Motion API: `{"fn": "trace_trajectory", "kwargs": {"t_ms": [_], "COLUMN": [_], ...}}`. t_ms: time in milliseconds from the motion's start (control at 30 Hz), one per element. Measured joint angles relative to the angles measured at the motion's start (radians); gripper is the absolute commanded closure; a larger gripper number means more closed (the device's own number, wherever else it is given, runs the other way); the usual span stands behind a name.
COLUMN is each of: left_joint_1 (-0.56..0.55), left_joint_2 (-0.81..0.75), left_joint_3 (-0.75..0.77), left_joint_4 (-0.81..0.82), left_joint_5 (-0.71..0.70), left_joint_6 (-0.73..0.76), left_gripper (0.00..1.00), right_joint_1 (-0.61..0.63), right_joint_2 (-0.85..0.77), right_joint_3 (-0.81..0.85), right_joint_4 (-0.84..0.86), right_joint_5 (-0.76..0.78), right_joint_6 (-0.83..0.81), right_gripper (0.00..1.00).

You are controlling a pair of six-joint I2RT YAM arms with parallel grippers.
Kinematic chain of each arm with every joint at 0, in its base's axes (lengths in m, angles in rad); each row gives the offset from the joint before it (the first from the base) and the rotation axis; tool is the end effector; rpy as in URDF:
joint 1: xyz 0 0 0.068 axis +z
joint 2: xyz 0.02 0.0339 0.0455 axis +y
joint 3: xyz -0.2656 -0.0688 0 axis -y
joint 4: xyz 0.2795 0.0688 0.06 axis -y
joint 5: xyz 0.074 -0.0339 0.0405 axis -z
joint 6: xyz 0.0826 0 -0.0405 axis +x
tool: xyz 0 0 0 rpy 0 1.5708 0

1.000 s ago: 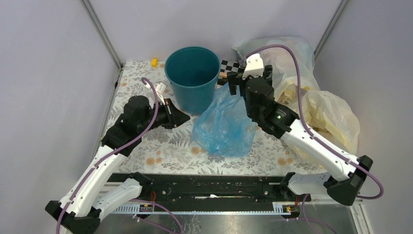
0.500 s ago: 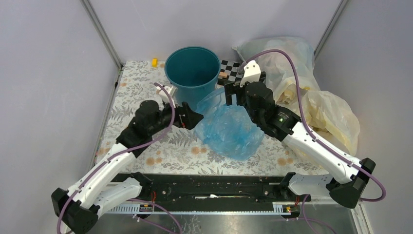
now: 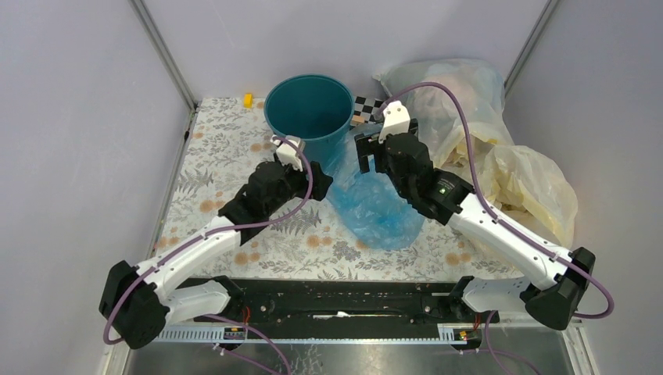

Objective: Put the trash bags into the trash bin

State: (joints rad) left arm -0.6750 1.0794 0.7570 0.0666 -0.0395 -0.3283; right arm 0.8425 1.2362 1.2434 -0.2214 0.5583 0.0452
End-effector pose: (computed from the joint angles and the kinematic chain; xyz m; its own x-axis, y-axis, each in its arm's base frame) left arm 0.2598 -0.2038 0.2764 -0.3787 -0.1096 -0.9190 0.4991 0.8120 -0.3025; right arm 0.2674 0.2340 0.3958 -0.1544 -0.1155 -0.9812 -0.2818 0.9570 -0.0683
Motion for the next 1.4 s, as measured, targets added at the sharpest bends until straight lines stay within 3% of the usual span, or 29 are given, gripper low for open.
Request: {"fn": "trace_trajectory", "kwargs": {"t_ms": [533,733,800,867,967,1033,1100,1167,1300,1400], "left_joint_1": [0.041,0.043,0.043,0.045,0.046,0.046,0.047,0.047,0.048,0.049], "left_joint_2": [0.203,0.314,0.34,0.359,0.375,0.38,0.38,0.377,0.331,0.273], "left_joint_3": [0.008,0.048,0.062,0.071,0.077,0.079,0.079,0.078,0.045,0.001], "left_joint_4": [0.07,0.124,0.159,0.183,0.217,0.226,0.225,0.219,0.185,0.158], "left_joint_5": [0.056,0.1,0.107,0.109,0.116,0.122,0.126,0.126,0.126,0.126], "left_joint_6": [-0.084,-0.137,-0.155,-0.17,-0.189,-0.189,-0.188,-0.182,-0.179,-0.194], "left_gripper": [0.24,0.3,0.39,0.53,0.88,0.95,0.99,0.93,0.59,0.43], "right_joint_1": [-0.166,-0.166,-0.166,-0.166,-0.166,-0.166,-0.166,-0.166,-0.166,-0.166], "right_joint_2": [0.121,0.137,0.156,0.172,0.192,0.198,0.195,0.18,0.102,0.037], "right_joint_3": [-0.002,-0.031,-0.037,-0.05,-0.066,-0.073,-0.084,-0.101,-0.15,-0.177], "right_joint_4": [-0.043,-0.04,-0.04,-0.04,-0.046,-0.06,-0.069,-0.082,-0.117,-0.139], "right_joint_5": [-0.055,-0.166,-0.197,-0.228,-0.27,-0.304,-0.337,-0.361,-0.404,-0.447], "right_joint_6": [0.111,0.149,0.163,0.179,0.192,0.202,0.209,0.216,0.225,0.229], "right_gripper": [0.06,0.06,0.08,0.15,0.37,0.54,0.79,0.98,1.0,1.0]}}
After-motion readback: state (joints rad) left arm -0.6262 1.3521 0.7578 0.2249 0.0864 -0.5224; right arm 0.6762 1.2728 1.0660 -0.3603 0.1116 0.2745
